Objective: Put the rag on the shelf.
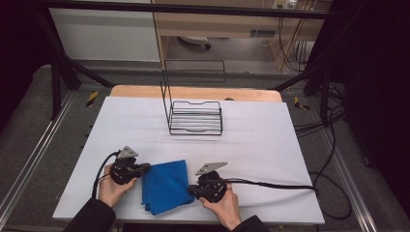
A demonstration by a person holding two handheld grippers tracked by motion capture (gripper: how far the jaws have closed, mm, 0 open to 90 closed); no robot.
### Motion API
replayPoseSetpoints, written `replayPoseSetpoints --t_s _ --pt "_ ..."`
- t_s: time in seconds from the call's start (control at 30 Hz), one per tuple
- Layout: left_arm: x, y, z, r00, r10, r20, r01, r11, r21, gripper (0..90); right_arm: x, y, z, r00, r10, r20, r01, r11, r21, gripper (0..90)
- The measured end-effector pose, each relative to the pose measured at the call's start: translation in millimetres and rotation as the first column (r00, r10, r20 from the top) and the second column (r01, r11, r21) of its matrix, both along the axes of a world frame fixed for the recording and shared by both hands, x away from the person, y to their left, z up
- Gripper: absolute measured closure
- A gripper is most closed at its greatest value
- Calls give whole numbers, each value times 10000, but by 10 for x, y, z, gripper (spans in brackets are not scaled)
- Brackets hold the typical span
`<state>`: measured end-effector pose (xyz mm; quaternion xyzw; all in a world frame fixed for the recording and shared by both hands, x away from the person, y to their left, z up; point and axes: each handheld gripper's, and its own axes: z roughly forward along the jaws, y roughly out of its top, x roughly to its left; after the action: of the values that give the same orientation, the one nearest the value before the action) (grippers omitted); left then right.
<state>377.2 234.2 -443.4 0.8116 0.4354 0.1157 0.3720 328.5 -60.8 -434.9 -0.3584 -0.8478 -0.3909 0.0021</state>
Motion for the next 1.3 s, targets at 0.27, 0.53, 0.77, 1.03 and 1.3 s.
replayPoseSetpoints --t_s 0.27,0.53,0.77,1.03,1.3 --pt "6 -12 -10 9993 145 353 -141 9998 -132 748 43 -48 30 9965 -404 737 385 9989 263 496" --pt "-79 57 91 9971 -36 757 26 9999 142 399 615 1 151 9837 -1149 1386 1027 9904 926 505" --pt "-126 211 122 9974 33 724 -19 9998 -192 242 865 178 -75 9912 -957 920 946 9954 162 585" --pt "-112 285 134 9972 333 675 -317 9992 -234 156 873 221 -198 9949 -852 532 844 9963 177 762" --pt "-120 286 141 9968 383 705 -361 9988 -321 133 807 196 -130 9907 -1191 658 1172 9926 316 872"
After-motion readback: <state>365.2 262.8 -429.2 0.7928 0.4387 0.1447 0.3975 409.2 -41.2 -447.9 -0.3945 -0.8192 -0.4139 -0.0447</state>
